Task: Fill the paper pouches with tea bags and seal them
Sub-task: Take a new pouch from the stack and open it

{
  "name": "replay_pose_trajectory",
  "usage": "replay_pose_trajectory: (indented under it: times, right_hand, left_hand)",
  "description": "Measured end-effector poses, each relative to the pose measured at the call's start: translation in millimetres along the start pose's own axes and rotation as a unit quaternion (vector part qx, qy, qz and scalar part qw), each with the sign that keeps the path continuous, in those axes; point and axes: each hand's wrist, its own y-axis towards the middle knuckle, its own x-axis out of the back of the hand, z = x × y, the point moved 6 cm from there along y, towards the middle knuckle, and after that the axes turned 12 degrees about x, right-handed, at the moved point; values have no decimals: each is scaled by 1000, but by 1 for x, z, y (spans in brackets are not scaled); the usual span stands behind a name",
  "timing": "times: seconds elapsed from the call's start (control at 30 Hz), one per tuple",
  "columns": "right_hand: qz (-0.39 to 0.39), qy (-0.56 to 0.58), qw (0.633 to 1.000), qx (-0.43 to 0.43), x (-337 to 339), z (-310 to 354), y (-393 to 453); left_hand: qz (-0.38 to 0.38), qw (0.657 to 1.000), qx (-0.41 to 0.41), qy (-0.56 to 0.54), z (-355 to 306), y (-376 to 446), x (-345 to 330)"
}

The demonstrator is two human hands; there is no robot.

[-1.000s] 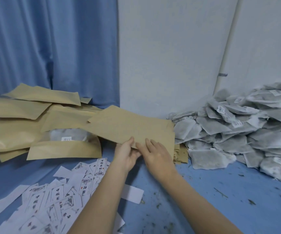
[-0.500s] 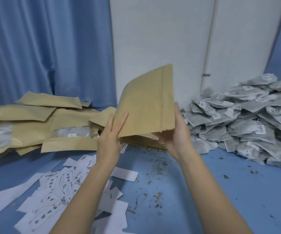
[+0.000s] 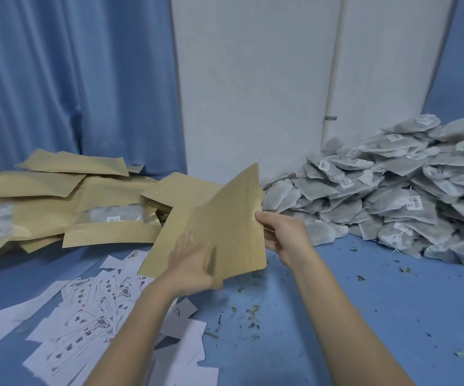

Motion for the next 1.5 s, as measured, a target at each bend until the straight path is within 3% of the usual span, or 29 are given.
replay_pose_trajectory:
  times: [0.07,0.13,0.23,0.3,0.37,0.43,0.57,0.83,0.9,0.97,1.0,1.07,1.17,1.37,1.43,1.5]
  right_hand:
    - [1,-4,1000,2,-2,-4,0]
    - [1,-3,1000,7,-3,-6,0]
    - [17,-28,999,31,-5,-5,-1]
    - [32,-47,997,57,-7,-4,-2]
    - [38,-61,994,79,-7,-2,-4]
    - [45,-75,992,93,-8,-1,-5]
    - [67,-57,992,86,-9,-2,-7]
    - [107,-29,993,37,-17,-14,-10]
    - [115,1,993,11,-18,-17,-11]
    - [108,33,994,-7,-20,-20,-12]
    - [96,33,995,3,-20,-20,-13]
    - [63,-88,988,106,-17,-12,-11]
    - [66,-360,894,256,-26,6,-16]
    - [109,-545,768,318,-32,16,-15]
    - [102,-562,753,327,-33,16,-15]
    - [98,-542,765,333,-33,14,-14]
  left_hand:
    - [-22,988,-32,-152,-20,-4,12]
    - [-77,945,-34,-315,-35,-6,27]
    - [-78,882,25,-463,-56,-2,32]
    - [-104,883,54,-454,-64,0,32]
    - [-172,908,78,-374,-66,-3,35]
    - [-229,906,78,-349,-64,-8,36]
    - [-201,847,67,-487,-56,-9,25]
    - [-157,777,76,-605,-47,-6,14]
    - [-176,783,71,-593,-48,-7,17]
    - [-222,811,52,-539,-51,-11,22]
    - [-248,826,40,-504,-54,-14,24]
    - [-292,859,20,-421,-60,-20,27]
    - [-317,882,6,-349,-67,-23,26]
    - [-263,897,26,-355,-63,-14,28]
    - [-268,897,31,-350,-64,-13,30]
    - [-283,899,28,-334,-67,-14,30]
